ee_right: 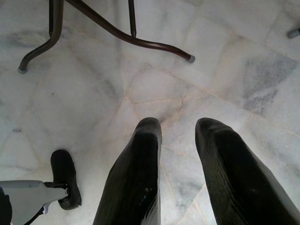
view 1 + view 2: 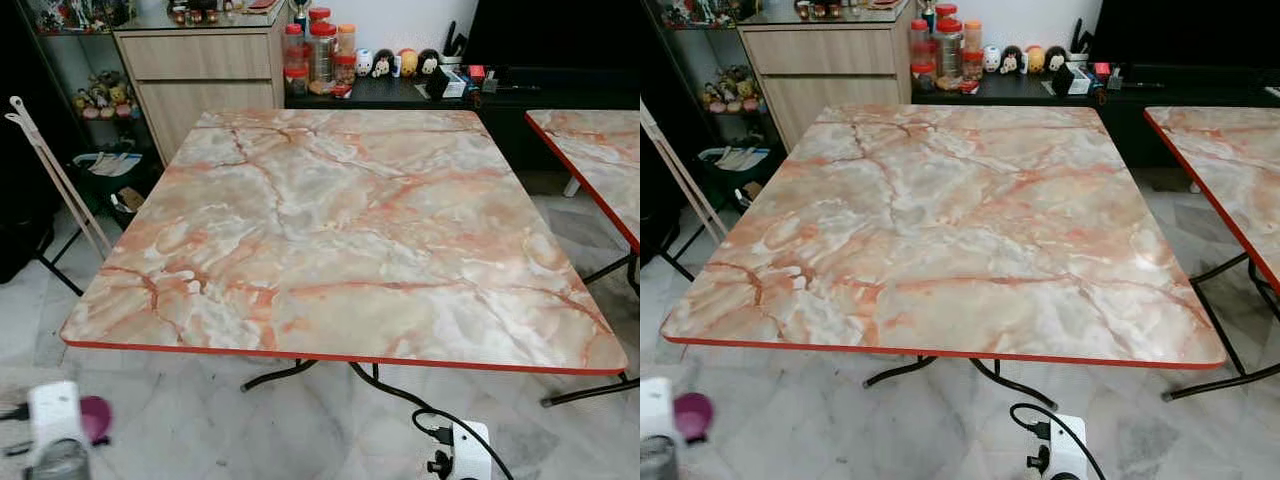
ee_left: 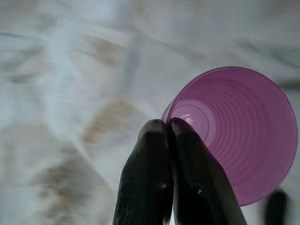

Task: Setting the table

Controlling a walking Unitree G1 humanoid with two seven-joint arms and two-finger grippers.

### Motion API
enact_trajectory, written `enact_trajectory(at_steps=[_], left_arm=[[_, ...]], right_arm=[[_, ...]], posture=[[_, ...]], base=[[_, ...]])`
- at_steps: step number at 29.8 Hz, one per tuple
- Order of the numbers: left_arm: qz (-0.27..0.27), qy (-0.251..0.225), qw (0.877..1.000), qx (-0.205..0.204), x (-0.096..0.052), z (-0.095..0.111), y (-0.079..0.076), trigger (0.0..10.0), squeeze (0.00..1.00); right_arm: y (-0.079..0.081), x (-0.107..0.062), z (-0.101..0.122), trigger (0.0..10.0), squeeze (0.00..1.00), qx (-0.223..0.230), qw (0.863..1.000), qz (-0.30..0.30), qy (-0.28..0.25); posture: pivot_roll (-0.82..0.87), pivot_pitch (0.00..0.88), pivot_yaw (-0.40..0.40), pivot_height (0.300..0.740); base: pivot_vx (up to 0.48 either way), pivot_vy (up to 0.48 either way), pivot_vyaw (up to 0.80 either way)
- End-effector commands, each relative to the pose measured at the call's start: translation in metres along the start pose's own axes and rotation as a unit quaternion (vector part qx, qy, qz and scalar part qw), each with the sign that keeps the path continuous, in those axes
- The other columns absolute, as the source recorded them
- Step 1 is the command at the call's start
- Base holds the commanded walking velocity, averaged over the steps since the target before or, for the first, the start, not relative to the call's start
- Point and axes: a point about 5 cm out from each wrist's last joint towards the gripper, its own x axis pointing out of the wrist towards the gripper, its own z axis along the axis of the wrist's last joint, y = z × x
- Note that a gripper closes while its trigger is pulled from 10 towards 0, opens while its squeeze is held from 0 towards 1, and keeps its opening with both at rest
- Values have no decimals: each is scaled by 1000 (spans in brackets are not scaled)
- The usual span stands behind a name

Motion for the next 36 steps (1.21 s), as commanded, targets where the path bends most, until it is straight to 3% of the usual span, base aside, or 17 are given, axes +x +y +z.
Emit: enact_trajectory(at_steps=[1,4,12,19,27,36], left_arm=[[-50,32,998,15,-4,-15,-16,10000,0],[-102,46,993,34,-10,-24,-43,10000,0],[-160,38,986,37,-18,-25,-79,10000,0],[-149,33,988,-10,-20,-23,-85,10000,0],[-155,40,987,-2,-24,-29,-93,10000,0],[-157,41,987,8,-25,-31,-94,10000,0]], right_arm=[[-1,0,-1,10000,0,8,1000,-5,4],[-1,0,0,10000,0,8,1000,-5,3],[-4,0,0,10000,0,12,1000,-9,1],[-8,0,-1,10000,0,13,1000,-12,1],[-10,-1,-1,10000,0,14,1000,-13,-1],[-12,-1,-2,10000,0,22,1000,-16,2]], posture=[[-2,0,23,740],[-5,0,24,740],[-38,0,34,740],[-51,0,30,740],[-74,0,32,740],[-78,0,31,740]], base=[[0,0,0],[0,0,0],[0,0,0],[0,0,0],[0,0,0],[0,-246,0]])
